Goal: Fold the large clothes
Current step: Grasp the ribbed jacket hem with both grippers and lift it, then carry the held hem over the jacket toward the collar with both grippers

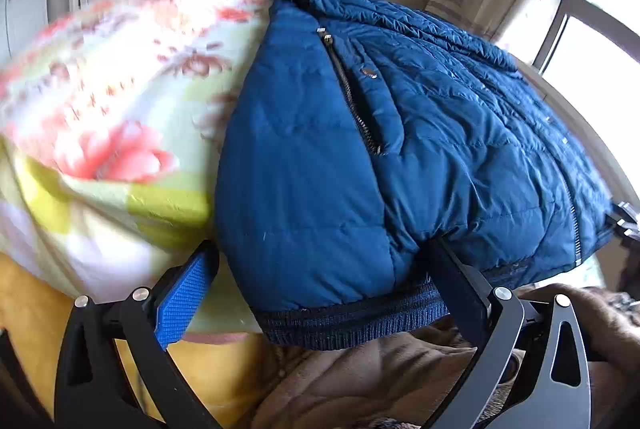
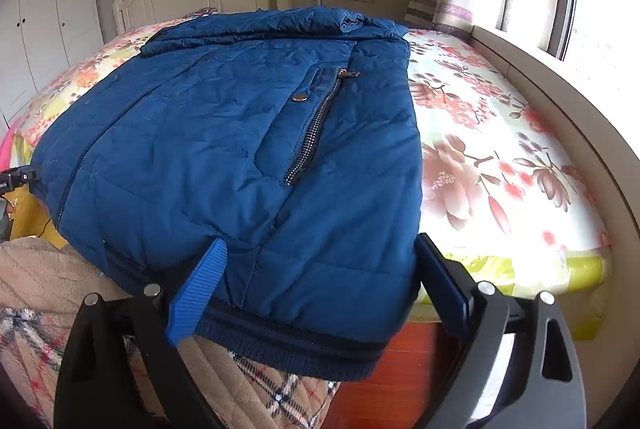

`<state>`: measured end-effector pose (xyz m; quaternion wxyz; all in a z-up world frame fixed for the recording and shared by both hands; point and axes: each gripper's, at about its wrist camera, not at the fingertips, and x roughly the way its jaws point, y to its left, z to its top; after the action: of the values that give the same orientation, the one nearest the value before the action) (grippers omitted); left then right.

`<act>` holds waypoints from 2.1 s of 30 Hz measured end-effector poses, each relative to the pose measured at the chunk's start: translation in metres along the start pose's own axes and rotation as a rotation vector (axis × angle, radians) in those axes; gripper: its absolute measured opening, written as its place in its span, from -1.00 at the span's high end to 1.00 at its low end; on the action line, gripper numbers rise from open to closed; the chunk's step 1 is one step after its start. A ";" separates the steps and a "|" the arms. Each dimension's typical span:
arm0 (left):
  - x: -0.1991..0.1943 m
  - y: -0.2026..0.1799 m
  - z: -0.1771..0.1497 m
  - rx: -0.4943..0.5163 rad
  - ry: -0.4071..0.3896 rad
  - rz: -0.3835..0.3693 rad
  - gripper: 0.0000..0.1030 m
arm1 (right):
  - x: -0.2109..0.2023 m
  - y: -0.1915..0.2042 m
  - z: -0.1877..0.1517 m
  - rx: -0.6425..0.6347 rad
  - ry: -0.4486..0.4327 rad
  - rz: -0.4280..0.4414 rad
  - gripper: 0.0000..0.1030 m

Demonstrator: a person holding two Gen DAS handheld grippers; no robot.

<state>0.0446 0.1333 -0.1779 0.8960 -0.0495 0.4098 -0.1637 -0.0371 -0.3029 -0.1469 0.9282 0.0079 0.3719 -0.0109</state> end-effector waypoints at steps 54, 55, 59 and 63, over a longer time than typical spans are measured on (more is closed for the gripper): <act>-0.076 -0.024 0.262 -0.097 -0.342 -0.294 0.62 | -0.049 -0.012 0.246 0.106 -0.376 0.202 0.75; -0.056 -0.018 0.291 -0.131 -0.307 -0.278 0.61 | -0.028 -0.015 0.266 0.130 -0.333 0.194 0.75; 0.040 0.035 0.365 -0.353 -0.065 -0.298 0.54 | 0.079 -0.067 0.315 0.408 -0.115 0.323 0.36; 0.078 0.079 0.365 -0.423 -0.061 -0.293 0.12 | 0.098 -0.099 0.303 0.460 -0.211 0.305 -0.70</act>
<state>0.3861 0.1655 -0.0106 0.8444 -0.2995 0.3961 -0.2011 0.2405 -0.4104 0.0043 0.9265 0.2728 0.2554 0.0438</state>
